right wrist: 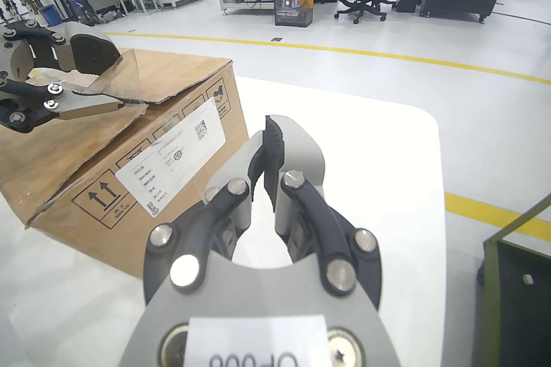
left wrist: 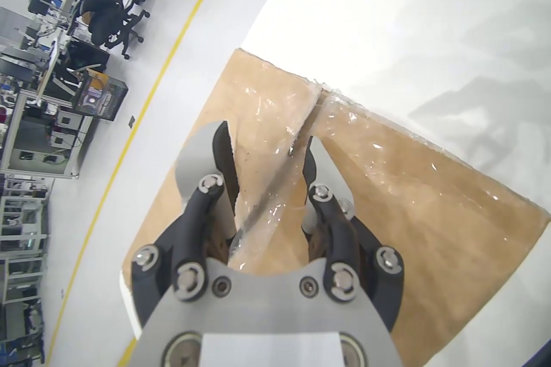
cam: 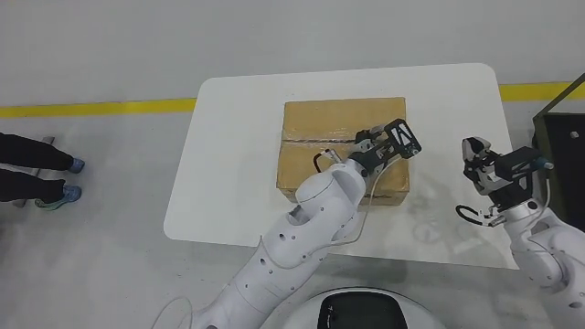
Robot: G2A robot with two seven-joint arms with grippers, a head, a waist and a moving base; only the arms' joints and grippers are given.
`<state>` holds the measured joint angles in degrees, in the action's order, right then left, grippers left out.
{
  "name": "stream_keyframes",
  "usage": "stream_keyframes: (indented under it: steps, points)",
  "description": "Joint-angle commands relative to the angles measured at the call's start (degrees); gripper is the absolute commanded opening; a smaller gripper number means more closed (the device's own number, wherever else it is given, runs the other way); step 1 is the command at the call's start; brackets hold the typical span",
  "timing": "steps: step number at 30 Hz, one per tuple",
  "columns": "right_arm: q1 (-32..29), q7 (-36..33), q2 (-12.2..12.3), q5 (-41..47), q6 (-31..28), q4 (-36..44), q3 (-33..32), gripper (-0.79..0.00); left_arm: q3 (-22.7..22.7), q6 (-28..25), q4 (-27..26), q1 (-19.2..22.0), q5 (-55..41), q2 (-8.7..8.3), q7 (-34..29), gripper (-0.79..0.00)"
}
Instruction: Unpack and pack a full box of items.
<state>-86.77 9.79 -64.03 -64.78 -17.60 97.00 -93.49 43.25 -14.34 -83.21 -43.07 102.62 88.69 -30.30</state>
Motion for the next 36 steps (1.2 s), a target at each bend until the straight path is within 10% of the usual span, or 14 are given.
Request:
stream_keyframes:
  steps: [1, 7, 9, 36]
  points:
    - [0.12, -0.03, -0.03, 0.02, -0.04, -0.17, 0.05, -0.785, 0.16, 0.16, 0.15, -0.08, 0.1, 0.12, 0.15, -0.459]
    - [0.54, -0.26, -0.12, 0.0, -0.23, -0.41, 0.11, -0.785, 0.98, 0.71, -0.32, -0.25, 0.09, 0.46, 0.85, -0.6]
    - [0.75, -0.41, -0.14, 0.15, -0.32, -0.35, 0.06, -0.785, 1.42, 1.06, -0.77, -0.52, 0.16, 0.5, 1.34, -0.785]
    - [8.55, -7.21, -0.54, 8.93, -8.38, 4.91, 4.33, -0.785, 27.11, 0.07, -25.0, -11.68, 7.77, -3.68, 0.54, -0.785]
